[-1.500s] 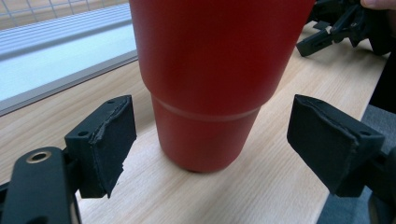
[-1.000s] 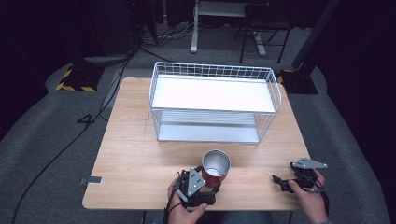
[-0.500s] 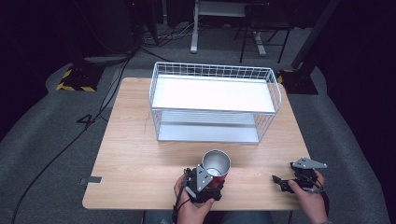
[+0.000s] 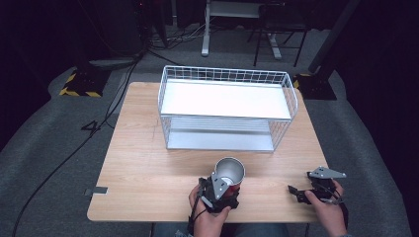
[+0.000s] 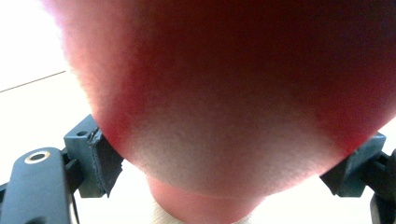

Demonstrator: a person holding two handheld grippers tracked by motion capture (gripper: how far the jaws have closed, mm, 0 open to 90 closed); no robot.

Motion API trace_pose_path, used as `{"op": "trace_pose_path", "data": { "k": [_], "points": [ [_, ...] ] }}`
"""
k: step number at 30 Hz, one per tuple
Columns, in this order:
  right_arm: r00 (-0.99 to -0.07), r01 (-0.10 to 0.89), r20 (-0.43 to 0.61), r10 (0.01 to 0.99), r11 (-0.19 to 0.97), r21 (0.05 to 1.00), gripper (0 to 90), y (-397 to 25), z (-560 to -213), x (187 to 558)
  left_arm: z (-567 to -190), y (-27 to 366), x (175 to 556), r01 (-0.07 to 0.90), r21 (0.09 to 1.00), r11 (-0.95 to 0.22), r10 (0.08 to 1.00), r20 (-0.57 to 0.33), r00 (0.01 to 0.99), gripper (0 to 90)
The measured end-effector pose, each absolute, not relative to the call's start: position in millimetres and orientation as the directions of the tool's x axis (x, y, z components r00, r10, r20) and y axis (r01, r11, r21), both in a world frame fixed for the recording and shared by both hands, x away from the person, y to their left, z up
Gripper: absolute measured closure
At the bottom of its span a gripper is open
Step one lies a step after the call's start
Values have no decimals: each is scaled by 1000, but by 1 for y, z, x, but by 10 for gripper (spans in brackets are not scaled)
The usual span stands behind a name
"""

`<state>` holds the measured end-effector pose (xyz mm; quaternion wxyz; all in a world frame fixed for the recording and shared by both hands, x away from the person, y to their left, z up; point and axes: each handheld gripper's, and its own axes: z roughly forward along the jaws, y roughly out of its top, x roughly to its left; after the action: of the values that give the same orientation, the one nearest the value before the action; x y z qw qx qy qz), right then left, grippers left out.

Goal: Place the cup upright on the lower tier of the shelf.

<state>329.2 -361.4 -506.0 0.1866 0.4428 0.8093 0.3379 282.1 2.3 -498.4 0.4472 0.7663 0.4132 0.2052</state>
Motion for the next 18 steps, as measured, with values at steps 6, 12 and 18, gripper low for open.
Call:
{"op": "trace_pose_path", "data": {
  "k": [6,12,18],
  "points": [
    [-538,591,-3,843,379,712,10,-361,-506,329,-498,3,282,445,855,-266,810,-52,584,164],
    [-538,591,-3,843,379,712,10,-361,-506,329,-498,5,282,436,856,-278,800,-45,598,165],
    [-538,591,-3,843,379,712,10,-361,-506,329,-498,6,280,431,855,-290,793,-37,608,166]
  ]
}}
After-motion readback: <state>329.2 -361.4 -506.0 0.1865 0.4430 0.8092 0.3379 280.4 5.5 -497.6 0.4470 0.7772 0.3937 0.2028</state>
